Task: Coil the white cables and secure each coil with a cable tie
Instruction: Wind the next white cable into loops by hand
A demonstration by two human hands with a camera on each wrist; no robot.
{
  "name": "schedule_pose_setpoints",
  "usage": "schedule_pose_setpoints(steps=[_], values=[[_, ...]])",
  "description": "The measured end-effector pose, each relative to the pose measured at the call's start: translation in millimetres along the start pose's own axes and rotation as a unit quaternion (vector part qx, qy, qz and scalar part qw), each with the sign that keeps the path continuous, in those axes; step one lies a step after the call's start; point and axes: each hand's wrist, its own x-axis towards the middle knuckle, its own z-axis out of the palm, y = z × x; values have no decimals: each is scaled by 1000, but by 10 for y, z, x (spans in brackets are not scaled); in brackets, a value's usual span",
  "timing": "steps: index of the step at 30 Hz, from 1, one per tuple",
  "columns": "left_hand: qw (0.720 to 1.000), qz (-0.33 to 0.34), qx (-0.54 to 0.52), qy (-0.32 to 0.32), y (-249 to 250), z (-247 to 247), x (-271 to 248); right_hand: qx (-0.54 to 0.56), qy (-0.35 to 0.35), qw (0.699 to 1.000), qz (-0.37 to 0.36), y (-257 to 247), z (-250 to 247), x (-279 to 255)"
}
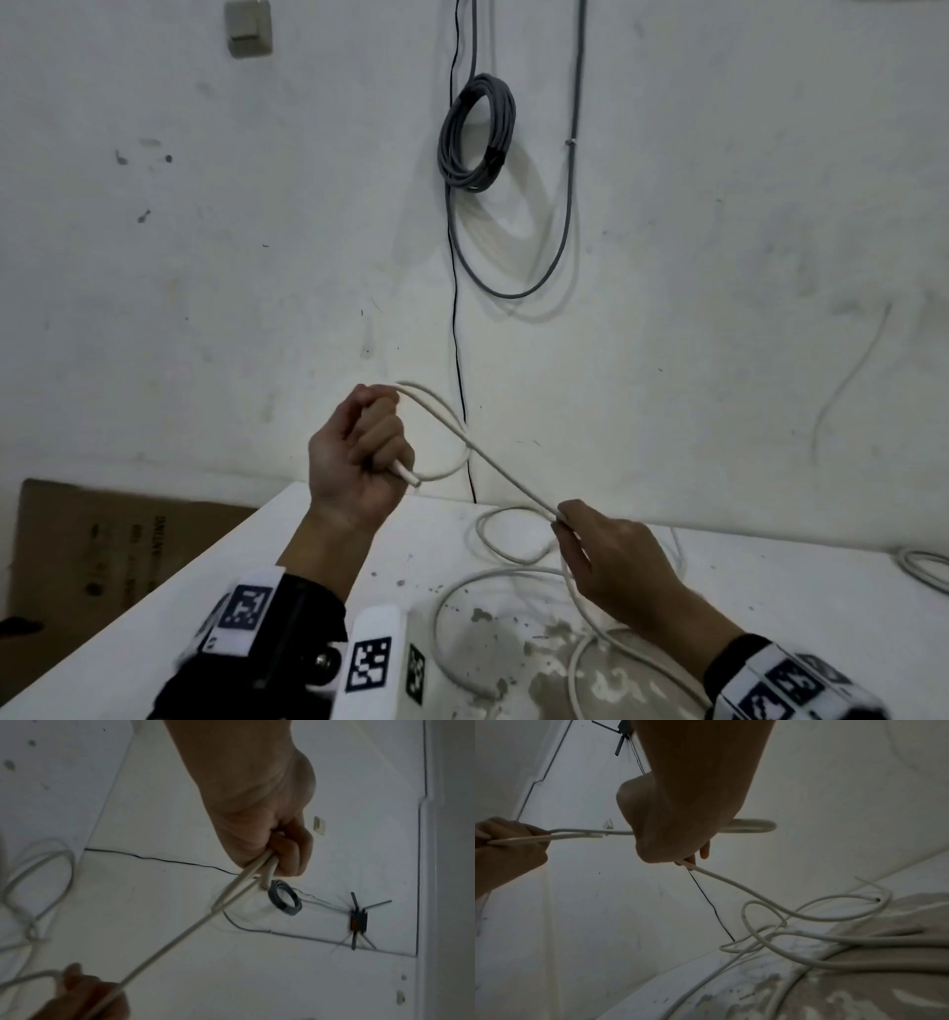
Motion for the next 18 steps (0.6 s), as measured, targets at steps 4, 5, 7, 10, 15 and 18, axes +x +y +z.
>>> schedule_pose_setpoints(steps=[4,5,7,10,15,18], values=[[996,91,1,21,-68,77,63,-73,-99,992,-6,-15,118,-121],[989,125,47,59,-118,139,83,-89,-119,989,-17,-42,139,-129],[952,188,203,130,-240,217,142,-105,-153,981,-57,-93,170,-126],[821,238,496,152,-444,183,229,-126,-217,960,-128,-175,132,-71],[534,138,822,139,-557,-173,165,-112,-286,943,-126,-148,-10,31],[481,56,853,195,-444,-328,73,-152,-205,955,-152,71,-131,80]])
